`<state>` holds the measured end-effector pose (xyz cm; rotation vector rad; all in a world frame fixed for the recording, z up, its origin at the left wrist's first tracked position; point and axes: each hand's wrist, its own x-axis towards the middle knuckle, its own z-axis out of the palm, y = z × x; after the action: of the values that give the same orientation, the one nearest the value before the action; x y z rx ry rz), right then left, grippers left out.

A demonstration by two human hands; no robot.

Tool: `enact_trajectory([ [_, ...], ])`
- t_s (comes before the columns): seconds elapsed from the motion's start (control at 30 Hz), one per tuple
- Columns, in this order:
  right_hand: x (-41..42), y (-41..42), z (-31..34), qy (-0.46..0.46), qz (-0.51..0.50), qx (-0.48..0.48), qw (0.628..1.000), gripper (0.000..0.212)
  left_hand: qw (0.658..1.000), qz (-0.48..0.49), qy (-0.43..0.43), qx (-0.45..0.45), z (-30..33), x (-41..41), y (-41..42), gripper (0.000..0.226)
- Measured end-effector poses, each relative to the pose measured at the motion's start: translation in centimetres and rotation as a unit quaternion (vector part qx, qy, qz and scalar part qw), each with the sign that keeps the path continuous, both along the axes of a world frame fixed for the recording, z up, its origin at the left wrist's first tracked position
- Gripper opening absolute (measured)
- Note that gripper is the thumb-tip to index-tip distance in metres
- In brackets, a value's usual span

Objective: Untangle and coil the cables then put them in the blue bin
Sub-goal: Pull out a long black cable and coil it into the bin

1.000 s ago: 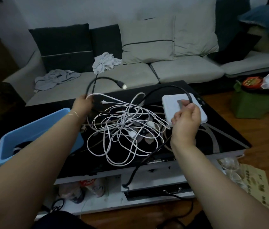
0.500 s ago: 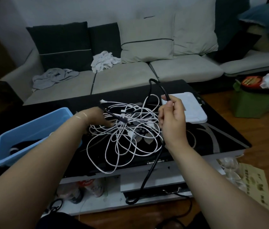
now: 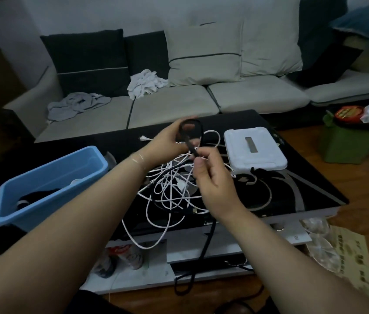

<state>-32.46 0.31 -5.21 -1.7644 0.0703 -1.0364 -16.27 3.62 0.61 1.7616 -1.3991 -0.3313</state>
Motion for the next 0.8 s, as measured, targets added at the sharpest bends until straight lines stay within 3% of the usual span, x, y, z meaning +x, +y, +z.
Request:
enact_trajectory([
  [0.07, -0.4, 1.2, -0.3, 0.018, 0.003, -0.067, 0.998, 0.012, 0.999, 0.015, 0.012, -0.046, -0.4, 0.3, -0.4, 0.035],
  [0.17, -0.5, 2.3, -0.9, 0.041, -0.003, -0.162, 0.986, 0.017, 1.000, 0.027, -0.001, -0.014, -0.6, 1.6, -0.4, 0.024],
  [0.23, -0.5, 2.0, -0.9, 0.047, -0.008, -0.169, 0.984, 0.018, 0.999, 0.042, -0.032, 0.012, -0.7, 2.3, -0.2, 0.024],
  [0.3, -0.4, 1.3, -1.0, 0.080, 0.010, -0.148, 0.986, 0.023, 0.993, 0.079, -0.088, -0.022, -0.9, 3.0, 0.0, 0.027],
  [0.4, 0.2, 0.6, -1.2, 0.173, 0.116, -0.016, 0.978, 0.049, 0.971, 0.142, -0.160, -0.103, 0.0, 3.2, 0.5, 0.030],
  [0.5, 0.9, 0.3, -0.7, 0.222, 0.255, 0.235, 0.911, 0.088, 0.935, 0.139, -0.306, -0.115, 1.3, 2.8, 1.5, 0.018],
  [0.6, 0.9, -1.1, 0.0, 0.183, 0.297, 0.389, 0.853, 0.103, 0.866, 0.089, -0.487, -0.064, 1.3, 1.8, 2.4, 0.011],
  [0.63, 0.7, -1.5, 0.3, 0.179, 0.300, 0.406, 0.844, 0.098, 0.852, 0.054, -0.519, -0.052, 0.9, 1.3, 2.7, 0.014],
  [0.7, 0.3, -1.8, 0.6, 0.180, 0.311, 0.416, 0.836, 0.068, 0.833, -0.012, -0.552, -0.033, -0.1, 0.4, 3.1, 0.013],
  [0.77, 0.0, -1.5, 0.8, 0.185, 0.305, 0.413, 0.838, 0.030, 0.839, -0.035, -0.543, -0.012, -1.3, -0.3, 3.4, 0.012],
  [0.8, -0.1, -1.4, 0.9, 0.194, 0.291, 0.412, 0.841, 0.022, 0.853, -0.034, -0.522, -0.003, -1.8, -0.3, 3.3, 0.014],
])
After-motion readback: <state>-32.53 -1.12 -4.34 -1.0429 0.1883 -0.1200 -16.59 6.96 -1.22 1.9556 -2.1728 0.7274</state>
